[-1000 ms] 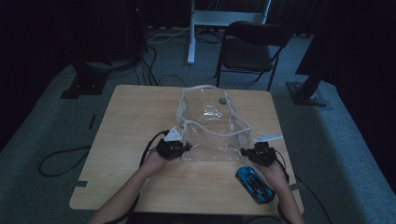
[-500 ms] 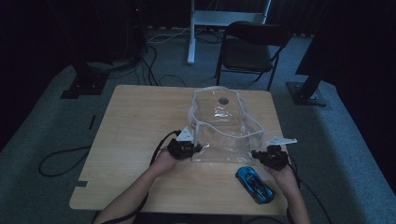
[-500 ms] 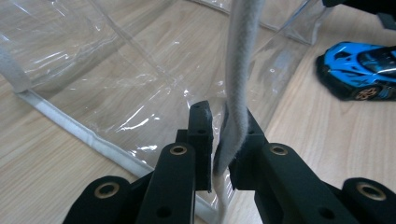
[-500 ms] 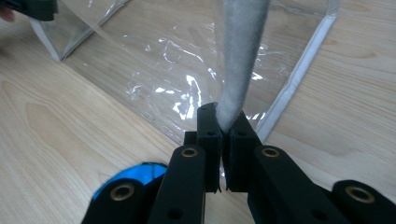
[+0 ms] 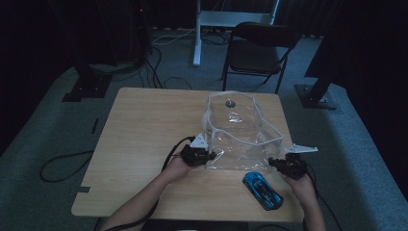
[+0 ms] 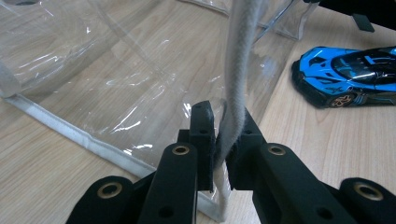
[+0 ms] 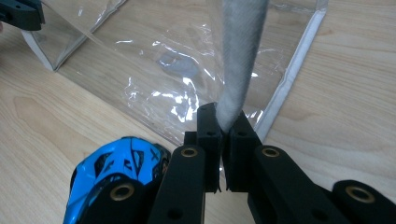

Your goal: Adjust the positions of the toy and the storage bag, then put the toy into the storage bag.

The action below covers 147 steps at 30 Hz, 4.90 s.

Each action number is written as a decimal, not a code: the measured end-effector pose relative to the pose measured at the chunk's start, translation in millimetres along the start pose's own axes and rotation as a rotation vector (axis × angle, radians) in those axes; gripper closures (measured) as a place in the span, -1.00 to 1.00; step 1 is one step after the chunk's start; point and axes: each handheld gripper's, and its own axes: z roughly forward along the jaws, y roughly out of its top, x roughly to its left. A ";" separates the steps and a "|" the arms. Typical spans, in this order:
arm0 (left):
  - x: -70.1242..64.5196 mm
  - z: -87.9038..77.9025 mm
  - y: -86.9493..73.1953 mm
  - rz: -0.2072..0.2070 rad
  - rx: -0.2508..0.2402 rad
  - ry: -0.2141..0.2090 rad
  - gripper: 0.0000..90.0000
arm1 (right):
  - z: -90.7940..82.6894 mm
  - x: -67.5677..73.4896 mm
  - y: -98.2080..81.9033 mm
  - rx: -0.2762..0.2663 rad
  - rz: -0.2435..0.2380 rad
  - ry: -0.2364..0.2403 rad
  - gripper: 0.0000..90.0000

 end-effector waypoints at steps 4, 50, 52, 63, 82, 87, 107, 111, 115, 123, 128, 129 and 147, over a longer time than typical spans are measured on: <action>-2.6 3.3 2.3 -0.001 0.000 -0.009 0.87 | -4.5 -1.7 -3.9 0.000 0.008 -0.001 0.92; 25.6 -56.5 -45.5 -0.134 0.089 0.087 -0.67 | -32.4 20.7 -33.3 -0.048 0.058 0.039 -0.41; 30.9 -65.9 -56.8 -0.154 0.104 0.104 -0.79 | -36.3 23.4 -37.0 -0.054 0.063 0.041 -0.41; 39.6 -89.1 -88.6 -0.234 0.108 0.140 -0.97 | -24.9 47.8 -52.2 0.017 0.027 0.075 -0.56; 47.0 -127.2 -136.5 -0.277 0.144 0.309 -0.97 | 10.0 65.8 -54.3 0.160 -0.077 -0.013 -0.70; 51.8 -142.5 -150.0 -0.312 0.147 0.345 -0.97 | 14.8 67.8 -54.6 0.194 -0.103 -0.039 -0.69; 53.7 -189.3 -187.8 -0.378 0.190 0.467 -0.97 | 17.1 74.9 -49.5 0.267 -0.171 -0.067 -0.44; 49.0 -192.8 -189.7 -0.372 0.193 0.495 -0.97 | 18.2 74.9 -46.7 0.287 -0.177 -0.067 -0.44; 45.6 -194.2 -191.2 -0.340 0.188 0.546 -0.97 | 17.4 75.1 -48.8 0.271 -0.172 -0.069 -0.44; 52.2 -197.7 -195.1 -0.368 0.156 0.594 -0.97 | 18.0 75.5 -47.5 0.279 -0.168 -0.073 -0.43; 56.2 -197.9 -199.0 -0.401 0.151 0.621 -0.97 | 18.1 76.0 -46.6 0.283 -0.155 -0.077 -0.43; 56.2 -198.0 -199.1 -0.399 0.151 0.633 -0.97 | 17.7 75.6 -46.7 0.284 -0.152 -0.078 -0.43; 61.2 -196.4 -199.8 -0.435 0.139 0.595 -0.97 | -2.0 77.4 -37.7 0.206 -0.141 -0.034 -0.41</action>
